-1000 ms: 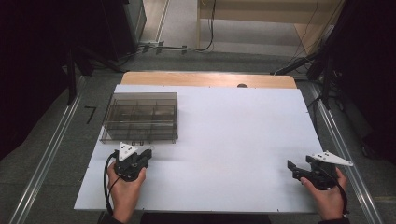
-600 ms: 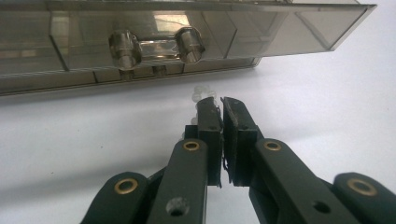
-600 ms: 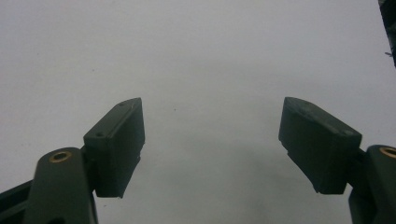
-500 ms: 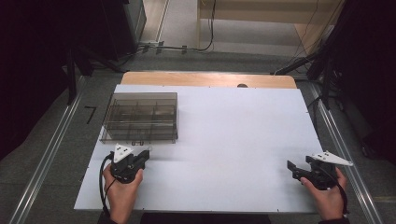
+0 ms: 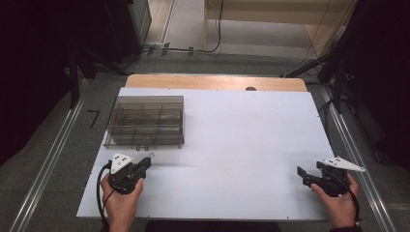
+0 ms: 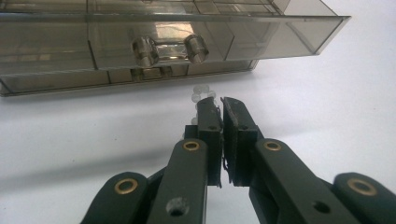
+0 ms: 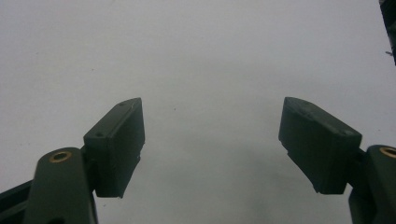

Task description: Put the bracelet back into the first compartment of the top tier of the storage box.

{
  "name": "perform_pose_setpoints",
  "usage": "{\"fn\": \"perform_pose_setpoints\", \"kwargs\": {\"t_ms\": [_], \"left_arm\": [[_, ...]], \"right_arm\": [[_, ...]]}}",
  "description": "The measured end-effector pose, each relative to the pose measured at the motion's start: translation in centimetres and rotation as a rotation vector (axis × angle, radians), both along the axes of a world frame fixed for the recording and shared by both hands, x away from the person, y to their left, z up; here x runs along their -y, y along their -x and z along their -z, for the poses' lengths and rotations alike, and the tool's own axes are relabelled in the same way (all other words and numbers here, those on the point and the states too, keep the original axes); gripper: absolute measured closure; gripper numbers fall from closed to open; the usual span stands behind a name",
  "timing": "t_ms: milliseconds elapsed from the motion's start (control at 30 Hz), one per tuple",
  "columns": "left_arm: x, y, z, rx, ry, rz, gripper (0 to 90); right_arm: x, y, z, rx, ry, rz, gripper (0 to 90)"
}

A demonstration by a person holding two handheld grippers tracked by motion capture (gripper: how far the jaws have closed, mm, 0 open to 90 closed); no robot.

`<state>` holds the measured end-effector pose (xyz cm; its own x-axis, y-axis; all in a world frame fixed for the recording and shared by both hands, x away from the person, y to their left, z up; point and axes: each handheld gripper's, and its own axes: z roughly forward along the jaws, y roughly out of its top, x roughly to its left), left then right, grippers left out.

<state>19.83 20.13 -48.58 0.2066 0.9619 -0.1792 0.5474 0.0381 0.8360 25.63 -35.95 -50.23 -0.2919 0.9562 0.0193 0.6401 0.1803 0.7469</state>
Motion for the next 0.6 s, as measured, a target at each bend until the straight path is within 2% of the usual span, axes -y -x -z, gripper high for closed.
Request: {"fn": "perform_pose_setpoints", "kwargs": {"t_ms": [267,367,600], "left_arm": [[-0.2,1.1,-0.5,0.024,-0.010,-0.007,87.2],[-0.3,1.4,-0.8,0.035,-0.027,-0.010,87.2],[-0.4,2.0,-1.0,0.048,-0.025,-0.014,87.2]], "right_arm": [[0.0,0.0,0.0,-0.001,-0.001,0.003,21.8],[0.0,0.0,0.0,-0.002,-0.001,0.002,21.8],[0.0,0.0,0.0,-0.002,0.002,0.001,21.8]]}}
